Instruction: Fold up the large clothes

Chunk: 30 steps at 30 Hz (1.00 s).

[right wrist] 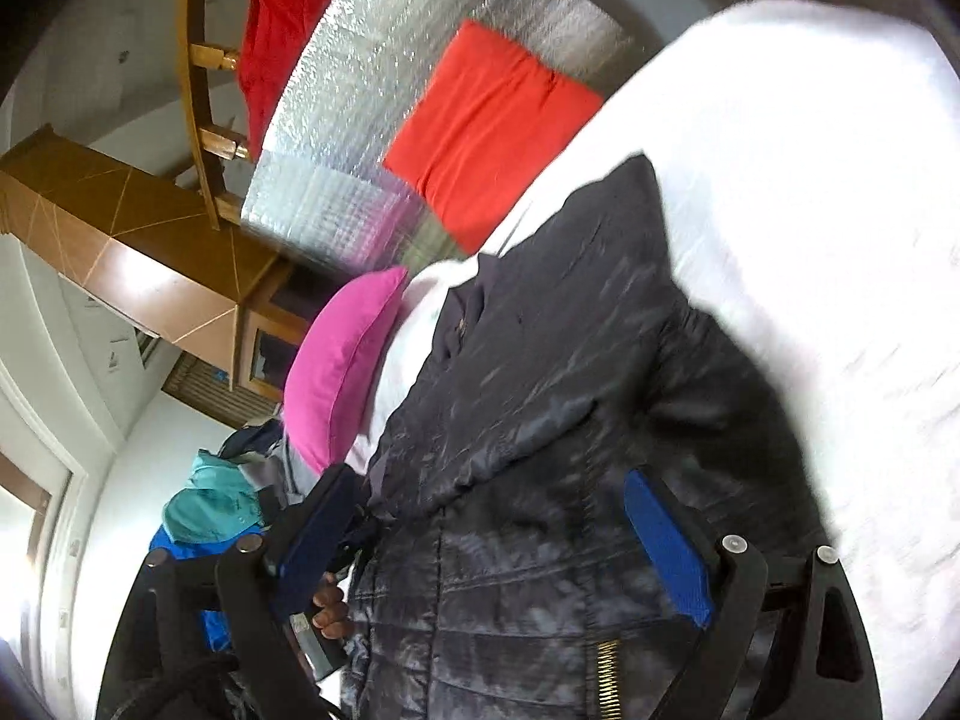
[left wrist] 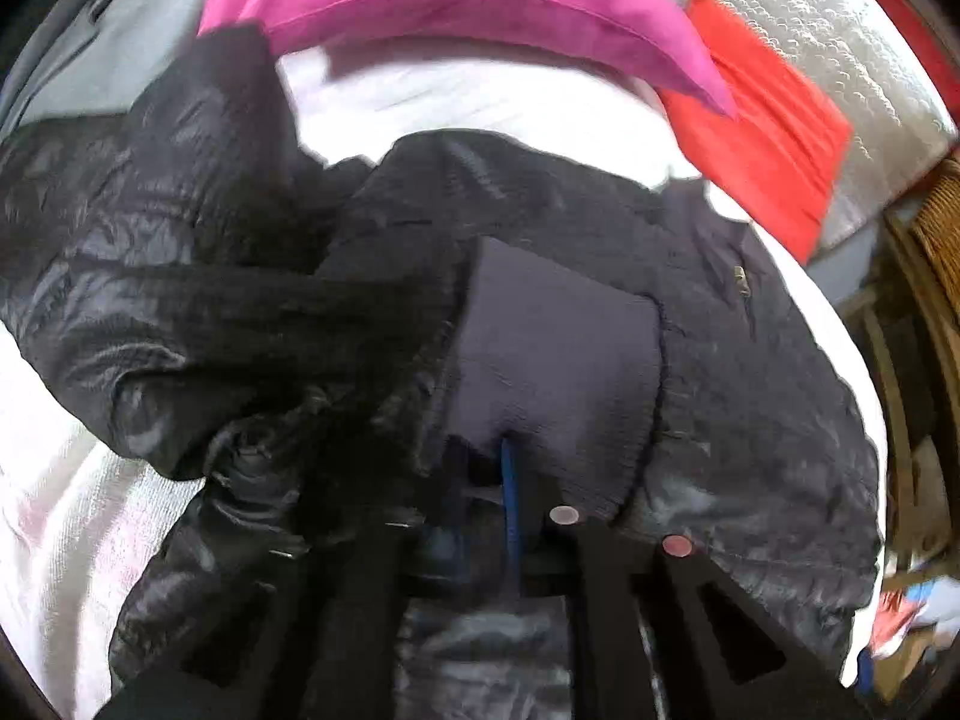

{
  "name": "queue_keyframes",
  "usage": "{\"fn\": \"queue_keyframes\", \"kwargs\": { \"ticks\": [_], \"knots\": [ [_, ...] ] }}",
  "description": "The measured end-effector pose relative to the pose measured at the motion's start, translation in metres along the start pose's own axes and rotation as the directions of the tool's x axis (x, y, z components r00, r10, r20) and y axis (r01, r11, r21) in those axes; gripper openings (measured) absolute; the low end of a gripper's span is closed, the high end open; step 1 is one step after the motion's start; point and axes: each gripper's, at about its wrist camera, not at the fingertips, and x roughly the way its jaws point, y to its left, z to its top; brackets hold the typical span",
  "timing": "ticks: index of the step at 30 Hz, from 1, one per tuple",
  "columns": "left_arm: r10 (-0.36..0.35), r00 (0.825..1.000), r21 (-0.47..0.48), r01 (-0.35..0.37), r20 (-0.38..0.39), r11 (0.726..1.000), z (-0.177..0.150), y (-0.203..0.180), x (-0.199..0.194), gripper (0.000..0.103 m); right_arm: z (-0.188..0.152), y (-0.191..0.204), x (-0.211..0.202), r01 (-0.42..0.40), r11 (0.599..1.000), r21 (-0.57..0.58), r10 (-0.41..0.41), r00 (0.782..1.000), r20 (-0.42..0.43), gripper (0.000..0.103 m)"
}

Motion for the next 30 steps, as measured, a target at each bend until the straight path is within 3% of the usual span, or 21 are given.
{"fn": "queue_keyframes", "kwargs": {
  "ticks": [4, 9, 15, 16, 17, 18, 20, 23, 26, 27, 30],
  "knots": [
    [-0.001, 0.991, 0.039, -0.004, 0.135, 0.999, 0.0, 0.001, -0.028, 0.008, 0.02, -0.006, -0.004, 0.06, 0.998, -0.03, -0.06, 0.998, 0.025, 0.093],
    [0.058, 0.993, 0.071, -0.066, 0.105, 0.995, -0.013, 0.004, -0.007, 0.008, 0.07, -0.022, 0.03, 0.159, 0.987, -0.039, -0.158, 0.987, 0.016, 0.093],
    [0.056, 0.989, 0.107, -0.071, 0.14, 0.992, -0.02, 0.005, 0.003, 0.009, 0.117, -0.04, 0.099, 0.177, 0.984, 0.0, -0.176, 0.979, -0.1, 0.092],
    [0.052, 0.987, 0.114, -0.069, 0.15, 0.991, -0.022, 0.006, 0.004, 0.009, 0.119, -0.039, 0.108, 0.192, 0.981, -0.021, -0.193, 0.975, -0.115, 0.086],
    [0.049, 0.986, 0.124, -0.069, 0.159, 0.99, -0.024, 0.006, 0.005, 0.009, 0.121, -0.032, 0.12, 0.229, 0.969, -0.095, -0.24, 0.962, -0.132, 0.07],
    [0.046, 0.985, 0.133, -0.069, 0.167, 0.989, -0.027, 0.008, 0.004, 0.009, 0.121, -0.023, 0.128, 0.291, 0.942, -0.167, -0.315, 0.939, -0.137, 0.01],
    [0.038, 0.983, 0.15, -0.066, 0.182, 0.987, -0.031, 0.011, 0.002, 0.009, 0.126, -0.011, 0.129, 0.326, 0.919, -0.224, -0.352, 0.932, -0.09, 0.011],
    [0.031, 0.98, 0.158, -0.063, 0.197, 0.986, -0.035, 0.012, 0.002, 0.01, 0.12, -0.017, 0.139, 0.429, 0.858, -0.282, -0.466, 0.881, -0.08, 0.016],
    [0.032, 0.98, 0.158, -0.064, 0.199, 0.985, -0.036, 0.012, 0.0, 0.01, 0.115, -0.021, 0.119, 0.43, 0.88, -0.203, -0.445, 0.895, -0.03, 0.051],
    [0.03, 0.98, 0.157, -0.062, 0.198, 0.986, -0.035, 0.012, 0.002, 0.01, 0.113, -0.018, 0.106, 0.421, 0.889, -0.181, -0.429, 0.903, -0.007, 0.069],
    [0.034, 0.979, 0.159, -0.067, 0.202, 0.985, -0.035, 0.009, 0.004, 0.01, 0.095, 0.009, 0.072, 0.412, 0.882, -0.23, -0.412, 0.91, 0.051, 0.07]
  ]
}}
